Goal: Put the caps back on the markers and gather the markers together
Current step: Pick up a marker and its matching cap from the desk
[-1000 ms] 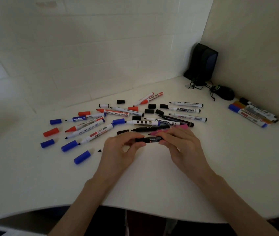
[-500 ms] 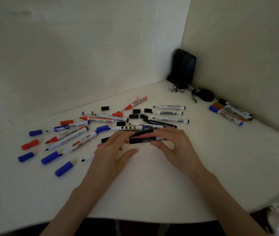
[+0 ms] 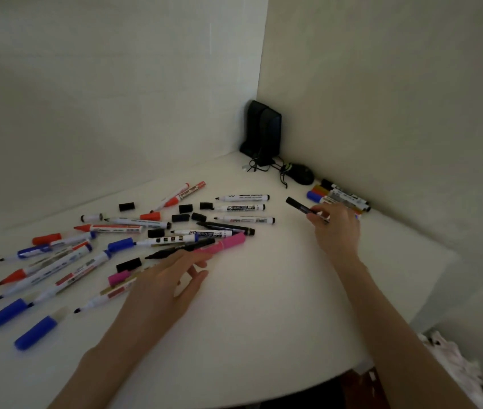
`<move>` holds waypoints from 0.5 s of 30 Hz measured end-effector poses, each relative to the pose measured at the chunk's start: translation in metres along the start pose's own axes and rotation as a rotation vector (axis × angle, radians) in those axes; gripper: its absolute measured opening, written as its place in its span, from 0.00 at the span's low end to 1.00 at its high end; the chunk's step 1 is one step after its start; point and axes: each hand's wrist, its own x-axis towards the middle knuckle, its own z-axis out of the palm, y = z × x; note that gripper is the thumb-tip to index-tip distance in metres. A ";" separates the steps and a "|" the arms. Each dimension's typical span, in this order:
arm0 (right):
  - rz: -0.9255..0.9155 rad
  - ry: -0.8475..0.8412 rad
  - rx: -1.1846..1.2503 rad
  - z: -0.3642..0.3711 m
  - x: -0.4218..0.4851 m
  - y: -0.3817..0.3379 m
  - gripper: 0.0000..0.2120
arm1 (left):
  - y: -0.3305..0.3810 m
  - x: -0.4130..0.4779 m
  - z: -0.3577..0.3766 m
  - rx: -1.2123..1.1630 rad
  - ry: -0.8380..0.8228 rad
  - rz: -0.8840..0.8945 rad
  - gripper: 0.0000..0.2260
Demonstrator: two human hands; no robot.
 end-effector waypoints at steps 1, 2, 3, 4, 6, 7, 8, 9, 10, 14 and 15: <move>0.015 0.011 -0.028 0.001 0.004 0.005 0.09 | 0.000 0.003 0.003 0.004 -0.013 0.000 0.12; 0.025 0.016 -0.053 0.003 0.007 0.009 0.09 | 0.001 0.005 0.007 0.005 -0.027 -0.002 0.14; 0.031 0.019 -0.071 0.005 0.010 0.013 0.10 | 0.002 0.006 0.009 0.006 -0.035 0.000 0.16; 0.036 0.025 -0.085 0.007 0.013 0.016 0.11 | 0.003 0.007 0.012 0.004 -0.035 0.007 0.16; 0.049 0.045 -0.109 0.010 0.019 0.021 0.13 | 0.000 0.006 0.015 -0.021 -0.041 0.041 0.15; 0.053 0.060 -0.120 0.011 0.021 0.022 0.14 | -0.003 0.005 0.016 -0.021 -0.036 0.057 0.13; 0.057 0.071 -0.133 0.012 0.022 0.024 0.15 | -0.006 0.003 0.017 -0.009 -0.029 0.064 0.11; 0.060 0.077 -0.152 0.013 0.023 0.026 0.15 | -0.008 0.002 0.017 0.002 -0.027 0.060 0.11; 0.064 0.082 -0.172 0.014 0.024 0.027 0.15 | -0.010 0.001 0.017 0.009 -0.022 0.060 0.12; 0.083 0.083 -0.211 0.017 0.031 0.029 0.15 | -0.011 0.000 0.017 0.002 -0.007 0.058 0.13; 0.087 0.084 -0.216 0.017 0.033 0.029 0.15 | -0.010 0.000 0.017 0.000 -0.008 0.060 0.13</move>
